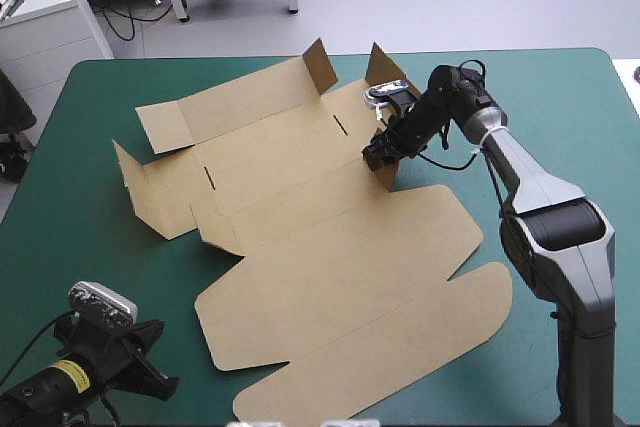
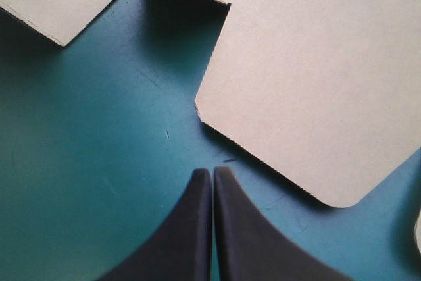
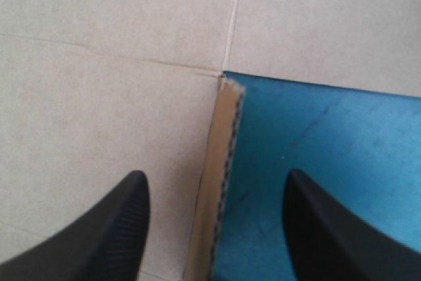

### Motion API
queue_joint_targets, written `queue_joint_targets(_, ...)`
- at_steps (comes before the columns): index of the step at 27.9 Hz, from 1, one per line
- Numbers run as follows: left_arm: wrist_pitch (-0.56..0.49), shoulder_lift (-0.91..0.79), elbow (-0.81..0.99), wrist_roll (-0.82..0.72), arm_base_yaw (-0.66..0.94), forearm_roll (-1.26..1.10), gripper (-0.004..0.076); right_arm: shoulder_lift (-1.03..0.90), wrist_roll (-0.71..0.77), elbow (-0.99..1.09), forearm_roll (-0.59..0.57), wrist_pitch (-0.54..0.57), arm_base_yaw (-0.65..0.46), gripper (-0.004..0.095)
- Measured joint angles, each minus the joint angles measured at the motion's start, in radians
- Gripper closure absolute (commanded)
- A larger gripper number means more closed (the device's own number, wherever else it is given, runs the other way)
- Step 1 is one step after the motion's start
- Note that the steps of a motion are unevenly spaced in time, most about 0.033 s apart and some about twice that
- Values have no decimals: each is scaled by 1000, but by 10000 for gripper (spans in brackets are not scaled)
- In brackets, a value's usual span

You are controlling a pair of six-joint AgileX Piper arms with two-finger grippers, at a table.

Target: Fold the box

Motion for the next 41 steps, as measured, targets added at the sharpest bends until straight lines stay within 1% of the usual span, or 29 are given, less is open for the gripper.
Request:
queue_joint_targets(2,0,0,0,0,0,0,734,2,0,0,0,-10,0,872)
queue_joint_targets(3,0,0,0,0,0,0,734,2,0,0,0,-12,0,933)
queue_joint_targets(4,0,0,0,0,0,0,734,2,0,-1,2,-12,0,920)
queue_joint_targets(9,-1,0,0,0,0,0,734,2,-9,-7,12,-19,1,927)
queue_joint_targets(12,-1,0,0,0,0,0,734,2,-17,-47,-10,-3,3,927)
queue_joint_targets(17,-15,0,-14,0,0,0,734,3,-38,-214,-49,78,5,927)
queue_joint_targets(21,-17,0,-91,4,0,1,734,3,-83,-365,-49,99,5,927)
queue_joint_targets(26,-17,0,-229,10,0,35,734,3,-218,-487,-31,99,5,927)
queue_joint_targets(32,-16,-2,-366,10,0,88,734,3,-434,-534,53,99,5,927)
queue_joint_targets(34,-16,-4,-388,10,0,89,734,3,-504,-536,79,99,6,929)
queue_joint_targets(35,-16,-7,-394,10,0,88,734,3,-573,-536,101,99,6,929)
queue_joint_targets(36,-13,-7,-394,10,0,88,734,3,-599,-536,106,99,9,929)
queue_joint_targets(37,0,-7,-394,10,0,88,734,3,-661,-536,112,99,16,928)
queue_joint_targets(39,12,-7,-394,10,0,88,734,3,-718,-537,114,99,34,929)
queue_joint_targets(41,22,-7,-394,10,0,88,734,3,-729,-537,115,99,50,929)
